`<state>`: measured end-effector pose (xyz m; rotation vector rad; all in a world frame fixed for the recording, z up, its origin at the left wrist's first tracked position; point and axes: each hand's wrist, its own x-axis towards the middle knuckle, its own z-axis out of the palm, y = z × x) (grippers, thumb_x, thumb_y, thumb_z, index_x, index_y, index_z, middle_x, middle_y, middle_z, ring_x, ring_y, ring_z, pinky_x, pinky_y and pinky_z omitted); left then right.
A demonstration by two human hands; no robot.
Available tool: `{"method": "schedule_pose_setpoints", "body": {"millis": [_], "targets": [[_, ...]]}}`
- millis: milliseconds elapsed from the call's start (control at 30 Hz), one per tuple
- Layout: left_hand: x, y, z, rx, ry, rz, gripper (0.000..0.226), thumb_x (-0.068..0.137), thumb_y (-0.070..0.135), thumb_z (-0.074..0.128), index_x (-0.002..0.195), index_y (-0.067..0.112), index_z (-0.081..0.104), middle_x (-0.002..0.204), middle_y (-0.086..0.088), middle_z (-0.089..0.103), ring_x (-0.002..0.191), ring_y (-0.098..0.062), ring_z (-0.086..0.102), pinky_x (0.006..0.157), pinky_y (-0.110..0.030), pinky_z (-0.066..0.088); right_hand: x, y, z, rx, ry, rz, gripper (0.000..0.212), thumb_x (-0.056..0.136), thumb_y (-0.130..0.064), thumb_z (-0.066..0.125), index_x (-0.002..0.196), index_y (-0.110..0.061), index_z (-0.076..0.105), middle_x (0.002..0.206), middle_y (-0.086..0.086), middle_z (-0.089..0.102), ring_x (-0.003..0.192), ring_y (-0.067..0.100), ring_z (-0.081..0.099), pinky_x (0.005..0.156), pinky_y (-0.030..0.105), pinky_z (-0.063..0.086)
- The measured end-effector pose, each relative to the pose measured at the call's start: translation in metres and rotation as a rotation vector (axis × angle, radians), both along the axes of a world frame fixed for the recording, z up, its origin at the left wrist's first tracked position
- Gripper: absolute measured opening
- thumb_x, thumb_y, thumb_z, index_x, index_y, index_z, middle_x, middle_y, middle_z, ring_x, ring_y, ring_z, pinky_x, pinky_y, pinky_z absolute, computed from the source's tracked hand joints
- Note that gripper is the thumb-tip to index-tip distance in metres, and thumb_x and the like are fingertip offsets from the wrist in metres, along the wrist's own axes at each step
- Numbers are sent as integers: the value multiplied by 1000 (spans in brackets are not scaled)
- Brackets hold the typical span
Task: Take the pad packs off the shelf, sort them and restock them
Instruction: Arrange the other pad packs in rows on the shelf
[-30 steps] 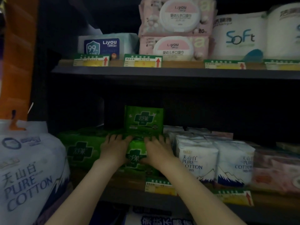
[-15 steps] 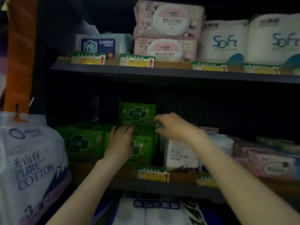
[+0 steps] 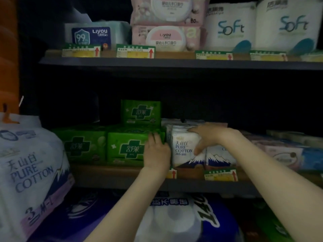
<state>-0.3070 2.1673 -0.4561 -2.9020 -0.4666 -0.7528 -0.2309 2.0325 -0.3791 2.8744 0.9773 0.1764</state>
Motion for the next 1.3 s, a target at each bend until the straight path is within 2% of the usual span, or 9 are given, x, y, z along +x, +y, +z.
{"method": "schedule_pose_setpoints", "body": {"millis": [167,267,567,733,867,1033,1133,1233,1300], "targets": [[5,1,9,-19,6,61,31,94,7,46,124,5,53,143,-18,30,134,-35,22,104,-37,32,1,19,-9,-54,-131,10,87,73,-50,72,145,-23,31,140,7,44,123,27,45,98,36,41],[-2,4,16,-20,22,29,35,94,3,42,128,4,46,140,-17,36,132,-34,27,102,-36,34,-8,19,-11,-73,-209,53,83,77,-53,68,144,-20,32,140,9,45,126,29,43,102,37,34],[-13,10,21,-174,3,-9,44,90,9,49,132,6,38,139,-11,41,134,-26,29,103,-36,39,-11,20,-7,-45,-114,78,88,70,-65,66,140,-18,38,137,7,46,122,26,45,100,37,35],[-1,8,32,-165,19,86,32,93,7,45,124,9,48,128,-11,51,119,-25,48,87,-31,44,1,27,-3,-62,-135,128,78,66,-67,68,125,-20,49,124,5,54,112,25,50,93,37,35],[1,13,50,-200,85,120,39,91,8,47,129,16,48,123,-9,57,108,-24,57,76,-28,45,6,17,-3,-93,-169,196,80,67,-65,69,130,-20,45,127,5,52,116,25,47,101,40,30],[2,7,73,-343,382,-94,82,89,24,61,149,33,6,150,0,32,127,-21,43,89,-25,42,18,-7,-9,-4,-118,350,83,71,-50,74,139,-21,37,133,6,50,118,25,47,94,34,36],[16,-3,73,-355,406,-233,82,85,26,67,148,29,16,152,7,26,135,-14,33,101,-23,33,25,-6,-9,-18,-158,376,79,72,-51,72,137,-20,40,129,5,53,117,26,48,98,34,31],[32,0,68,-315,357,-196,81,78,38,73,145,29,28,144,7,40,128,-15,42,99,-27,40,29,5,-4,-89,-219,383,78,70,-58,71,131,-19,46,121,4,58,112,24,52,100,36,30],[37,3,67,-289,380,-163,86,77,43,73,147,28,25,146,7,38,131,-16,39,101,-28,37,30,6,2,-106,-170,397,77,69,-58,72,130,-18,48,119,3,58,107,22,53,92,32,34]]}}
